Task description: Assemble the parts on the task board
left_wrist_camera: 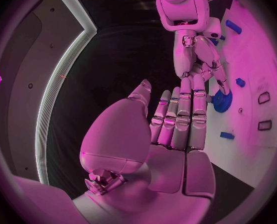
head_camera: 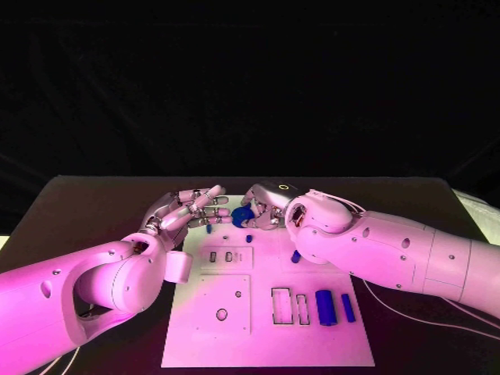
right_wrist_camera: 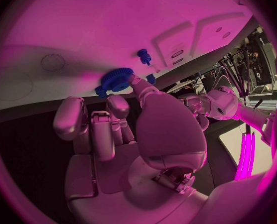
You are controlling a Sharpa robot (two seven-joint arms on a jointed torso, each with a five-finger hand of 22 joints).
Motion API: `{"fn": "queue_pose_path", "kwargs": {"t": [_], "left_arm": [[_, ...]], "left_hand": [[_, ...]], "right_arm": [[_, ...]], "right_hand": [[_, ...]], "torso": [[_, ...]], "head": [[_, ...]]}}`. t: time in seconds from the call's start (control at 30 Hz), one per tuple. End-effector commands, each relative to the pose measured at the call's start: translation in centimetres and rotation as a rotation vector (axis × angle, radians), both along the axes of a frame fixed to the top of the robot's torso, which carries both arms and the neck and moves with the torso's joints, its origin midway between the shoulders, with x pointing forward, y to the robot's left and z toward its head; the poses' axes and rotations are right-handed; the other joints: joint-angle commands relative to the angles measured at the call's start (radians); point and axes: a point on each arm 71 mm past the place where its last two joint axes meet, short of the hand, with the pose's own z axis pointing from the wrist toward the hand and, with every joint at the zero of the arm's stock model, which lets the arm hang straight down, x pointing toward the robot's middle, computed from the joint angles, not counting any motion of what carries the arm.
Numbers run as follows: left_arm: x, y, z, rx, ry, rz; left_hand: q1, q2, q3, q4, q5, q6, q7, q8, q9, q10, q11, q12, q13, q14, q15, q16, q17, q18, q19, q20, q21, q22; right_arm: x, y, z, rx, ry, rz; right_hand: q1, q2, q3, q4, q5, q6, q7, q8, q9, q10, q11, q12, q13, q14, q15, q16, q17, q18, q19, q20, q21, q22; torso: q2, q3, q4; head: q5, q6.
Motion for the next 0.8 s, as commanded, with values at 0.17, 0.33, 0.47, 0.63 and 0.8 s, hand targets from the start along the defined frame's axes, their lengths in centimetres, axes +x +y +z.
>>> {"fn": "queue_pose_path", "kwargs": {"t": [0.17,0.33,0.47,0.63,0.8], "left_arm": [[0.0,-0.1,0.1,-0.011,-0.008,-0.016],[0.1,0.2,0.1,-0.008,-0.008,-0.008],[0.1,0.4,0.1,-0.006,-0.009,-0.003],[0.3,0.8,0.0,-0.003,-0.01,0.005],[0.6,0.9,-0.2,-0.004,-0.011,0.006]], "left_hand": [[0.006,0.01,0.003,-0.009,0.004,0.004,0.001,-0.006,0.0,-0.001,0.003,-0.005,-0.001,0.004,0.005,-0.007,0.003,0.01,0.001,0.005,0.003,-0.001],[0.006,0.01,0.003,-0.009,0.004,0.004,0.001,-0.006,0.0,-0.001,0.003,-0.005,-0.001,0.004,0.005,-0.007,0.003,0.01,0.001,0.005,0.003,-0.001],[0.006,0.01,0.003,-0.009,0.004,0.004,0.001,-0.006,0.0,-0.001,0.003,-0.005,-0.001,0.004,0.005,-0.007,0.003,0.01,0.001,0.005,0.003,-0.001],[0.006,0.01,0.003,-0.009,0.004,0.004,0.001,-0.006,0.0,-0.001,0.003,-0.005,-0.001,0.004,0.005,-0.007,0.003,0.01,0.001,0.005,0.003,-0.001],[0.006,0.01,0.004,-0.01,0.004,0.004,0.001,-0.006,0.0,-0.001,0.003,-0.006,-0.001,0.004,0.005,-0.008,0.004,0.01,0.001,0.005,0.003,-0.001]], "right_arm": [[-0.3,-0.7,0.2,0.035,-0.009,-0.004],[-1.0,-2.6,1.3,0.145,-0.047,0.024],[-1.8,-4.8,2.3,0.22,-0.051,0.058],[-2.5,-9.9,3.3,0.3,0.015,0.067],[-2.5,-14.8,3.2,0.321,0.046,0.02]], "right_hand": [[-0.002,0.01,-0.011,0.003,0.021,0.019,-0.005,0.011,0.004,0.001,-0.007,0.015,0.011,0.079,0.004,-0.002,0.146,-0.007,-0.001,0.006,-0.004,0.002],[0.008,0.014,-0.012,0.002,0.051,0.033,-0.009,0.014,0.005,0.012,-0.01,0.038,0.028,0.08,0.001,-0.001,0.146,-0.008,0.004,0.004,0.0,0.009],[0.018,0.018,-0.01,-0.002,0.056,0.037,-0.01,0.015,0.005,0.015,-0.011,0.046,0.034,0.079,0.0,-0.002,0.145,-0.009,0.004,0.003,0.0,0.009],[0.045,0.022,-0.004,-0.018,0.058,0.043,-0.01,0.014,0.005,0.014,-0.013,0.048,0.037,0.08,-0.001,-0.001,0.147,-0.009,0.005,0.001,0.001,0.013],[0.061,0.016,-0.004,-0.032,0.059,0.045,-0.01,0.012,0.004,0.012,-0.013,0.046,0.036,0.079,-0.001,-0.002,0.145,-0.009,0.003,0.001,0.0,0.01]], "torso": [[0.0,0.0016,0.0006],[-0.002,0.0026,-0.0038],[-0.003,0.0027,-0.0051],[-0.009,0.0082,-0.0149],[-0.015,0.0142,-0.0182]], "head": [[-0.002,0.0],[0.001,0.003],[-0.002,0.004],[0.001,0.007],[-0.003,0.007]]}}
